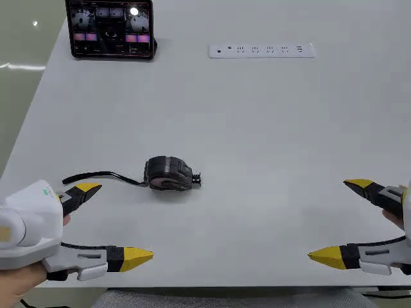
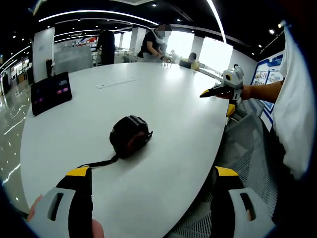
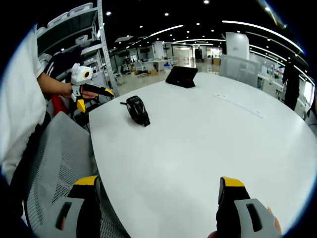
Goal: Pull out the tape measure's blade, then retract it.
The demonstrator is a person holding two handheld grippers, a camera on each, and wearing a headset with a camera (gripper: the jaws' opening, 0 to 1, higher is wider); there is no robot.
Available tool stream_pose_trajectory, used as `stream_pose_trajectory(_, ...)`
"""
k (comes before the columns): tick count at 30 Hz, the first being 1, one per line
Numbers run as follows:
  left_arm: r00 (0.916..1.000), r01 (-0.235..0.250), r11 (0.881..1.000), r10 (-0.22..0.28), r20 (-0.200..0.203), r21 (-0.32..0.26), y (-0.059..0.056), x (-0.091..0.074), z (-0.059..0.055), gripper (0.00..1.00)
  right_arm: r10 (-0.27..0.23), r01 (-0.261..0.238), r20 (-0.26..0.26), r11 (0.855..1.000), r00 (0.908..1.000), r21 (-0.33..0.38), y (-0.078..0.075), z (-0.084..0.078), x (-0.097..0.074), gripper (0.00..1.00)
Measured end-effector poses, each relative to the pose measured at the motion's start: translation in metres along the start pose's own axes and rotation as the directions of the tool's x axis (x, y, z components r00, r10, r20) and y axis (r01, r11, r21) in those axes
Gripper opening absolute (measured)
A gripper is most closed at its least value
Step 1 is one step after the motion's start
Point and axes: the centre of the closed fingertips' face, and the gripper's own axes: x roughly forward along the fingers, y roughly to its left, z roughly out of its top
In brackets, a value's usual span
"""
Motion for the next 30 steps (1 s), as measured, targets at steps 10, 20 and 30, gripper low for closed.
stream_pose_trajectory(10, 0.9999, 0.008, 1.000, -0.008, -0.006, 0.005, -0.003, 0.001, -0.002, 0.99, -0.008, 0.008, -0.002, 1.000, 1.0000, -0.004, -0.001, 0.000, -0.003, 0.99)
stream_pose_trajectory(20, 0.9999, 0.007, 1.000, -0.007, -0.010, -0.004, -0.001, 0.000, -0.003, 0.99, -0.002, 0.001, -0.011, 1.000, 0.9999, -0.008, 0.000, 0.000, -0.002, 0.99)
stream_pose_trajectory(30, 0.9997, -0.016, 1.000, 0.016, -0.017, 0.002, 0.006, -0.001, -0.002, 0.99, 0.002, -0.002, -0.023, 1.000, 0.9997, -0.005, -0.001, -0.002, -0.002, 0.99)
